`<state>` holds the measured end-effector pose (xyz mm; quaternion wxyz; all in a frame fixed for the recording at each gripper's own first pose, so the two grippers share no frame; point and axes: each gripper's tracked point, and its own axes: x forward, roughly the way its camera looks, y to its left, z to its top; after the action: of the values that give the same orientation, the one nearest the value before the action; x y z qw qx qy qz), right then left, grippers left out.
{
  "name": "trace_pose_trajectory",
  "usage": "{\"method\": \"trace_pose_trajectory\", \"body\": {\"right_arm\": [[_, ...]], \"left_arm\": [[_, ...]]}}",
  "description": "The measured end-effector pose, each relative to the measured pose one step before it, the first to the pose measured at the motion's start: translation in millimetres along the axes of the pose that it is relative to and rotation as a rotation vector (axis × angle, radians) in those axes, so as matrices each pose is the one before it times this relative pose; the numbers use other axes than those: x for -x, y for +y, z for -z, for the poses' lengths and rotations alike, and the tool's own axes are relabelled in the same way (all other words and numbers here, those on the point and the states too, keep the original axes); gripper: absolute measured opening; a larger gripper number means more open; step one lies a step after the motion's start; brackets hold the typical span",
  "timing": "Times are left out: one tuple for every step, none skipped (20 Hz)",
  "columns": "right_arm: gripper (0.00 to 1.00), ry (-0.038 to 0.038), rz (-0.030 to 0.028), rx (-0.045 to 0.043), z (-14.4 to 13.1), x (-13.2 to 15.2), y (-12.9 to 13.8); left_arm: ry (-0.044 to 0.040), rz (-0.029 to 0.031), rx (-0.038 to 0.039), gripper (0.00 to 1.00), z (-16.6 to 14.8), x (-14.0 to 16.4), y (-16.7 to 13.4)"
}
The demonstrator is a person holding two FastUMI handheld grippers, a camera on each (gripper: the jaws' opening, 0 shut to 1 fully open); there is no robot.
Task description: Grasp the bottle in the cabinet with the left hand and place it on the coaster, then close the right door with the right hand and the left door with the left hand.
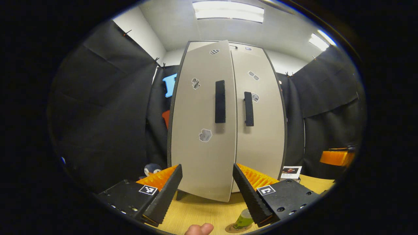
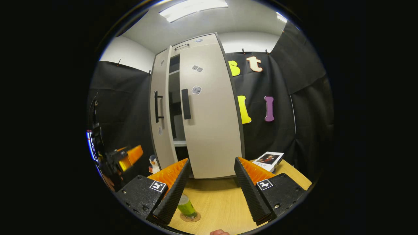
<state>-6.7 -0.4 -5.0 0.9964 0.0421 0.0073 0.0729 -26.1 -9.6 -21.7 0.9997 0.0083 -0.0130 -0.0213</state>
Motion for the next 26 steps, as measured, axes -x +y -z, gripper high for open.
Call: {"method": "trace_pose_trajectory", "body": {"right_arm": [[0.83,0.00933,-0.00184,-0.00274,3.76,0.42,0.54],[0.83,0.01026,0.00057,-0.00158,2.76,0.67,-0.66],[0.83,0.00658,0.00276,-0.00209,2.13,1.35,-0.49],[0.83,0.00376,0.00272,-0.00331,1.67,0.87,-0.58],[0.83,0.00034,0.001,-0.0047,0.69,0.48,-0.23],[0.83,0.00308,0.00227,-0.00457,0.87,0.12,-0.56],[0.83,0.00333,0.00016,-0.00471,1.86,0.09,0.43],[0.83,0.001,-0.0002,-0.0042,0.13,0.5,0.4],[0.83,-0.00008,0.00157,-0.0019,0.45,0.74,-0.46],[0.83,-0.00118,0.00273,0.00004,-0.76,-0.17,-1.36],[0.83,-0.00063,0.0023,0.00054,0.32,0.88,0.12],[0.83,0.00019,0.00254,-0.00039,0.4,-0.38,-0.63],[0.83,0.00045,0.00126,-0.0014,0.89,0.39,-0.06],[0.83,0.00099,0.00016,-0.0016,-0.12,-0.8,0.13],[0.83,-0.00043,-0.00085,-0.00197,-0.19,-0.06,1.0],[0.83,-0.00227,-0.00169,-0.00105,-0.97,-0.44,1.04],[0.83,0.00076,0.00068,0.00051,0.2,-0.56,0.28],[0.83,0.00276,-0.00088,0.00111,0.08,-0.66,0.35],[0.83,0.00161,-0.00218,0.00142,0.24,0.12,0.82],[0.83,-0.00116,-0.00126,0.00135,-0.75,0.11,0.58],[0.83,-0.00162,-0.00033,0.00135,-0.55,0.24,0.65],[0.83,-0.00165,0.00095,0.00018,-0.59,0.11,-0.26],[0.83,0.00069,0.00082,-0.00122,0.63,0.47,0.11],[0.83,0.00175,0.00072,-0.00274,1.58,-0.6,-0.26],[0.83,0.00275,-0.00025,-0.00386,0.81,-0.11,-0.15],[0.83,0.00263,-0.00005,-0.00426,0.26,-0.09,-0.57]], "left_arm": [[0.01341,0.00217,-0.00324,0.95,8.44,5.24,-4.9],[0.00974,-0.00342,-0.00394,0.95,7.47,4.03,-0.95],[0.00875,-0.00397,-0.00141,0.95,6.82,2.94,-1.21],[0.0091,-0.00061,0.00168,0.95,5.09,2.73,-2.76],[0.00628,0.00339,0.00492,0.95,4.16,1.42,-2.28],[0.00289,0.00298,0.00481,0.95,2.51,1.29,-1.89],[0.00125,0.00196,0.00175,0.95,1.35,0.89,-0.47],[-0.0036,-0.00136,-0.00108,0.95,0.29,1.22,0.3],[-0.00775,-0.00338,-0.00357,0.95,-1.48,0.6,1.32],[-0.0083,-0.00528,-0.0038,0.95,-2.04,0.08,1.97],[-0.00686,-0.00447,-0.00231,0.95,-2.58,0.67,2.01],[-0.00765,-0.00314,0.00134,0.95,-2.39,0.39,1.02],[-0.00569,-0.0034,0.00325,0.95,-1.73,0.53,1.31],[-0.00424,-0.0028,0.00398,0.95,-2.11,0.43,0.84],[-0.00335,-0.00261,0.00291,0.94,-1.21,-0.05,1.27],[-0.00299,-0.00353,0.00206,0.99,-0.66,-0.4,1.34],[-0.00014,-0.00166,0.00266,0.94,-0.63,-1.59,1.74],[0.00628,0.00225,0.00547,0.95,1.03,-0.06,0.49],[0.00852,-0.00035,0.0102,0.95,1.51,-0.72,1.12],[0.00162,-0.00687,0.00932,0.95,-1.5,-1.04,1.55],[-0.00385,-0.00804,0.00392,0.95,-2.07,-0.21,2.12],[-0.00424,-0.00663,-0.0047,0.94,-1.25,1.5,1.04],[-0.00251,-0.00326,-0.00943,0.95,-0.07,-0.31,1.47],[0.00322,0.00488,-0.00309,0.95,0.77,-0.37,-1.37],[0.0075,0.00991,0.00516,0.95,1.96,-0.04,-3.35],[0.0012,0.00347,0.00574,0.95,-0.07,0.5,-0.97]]}}
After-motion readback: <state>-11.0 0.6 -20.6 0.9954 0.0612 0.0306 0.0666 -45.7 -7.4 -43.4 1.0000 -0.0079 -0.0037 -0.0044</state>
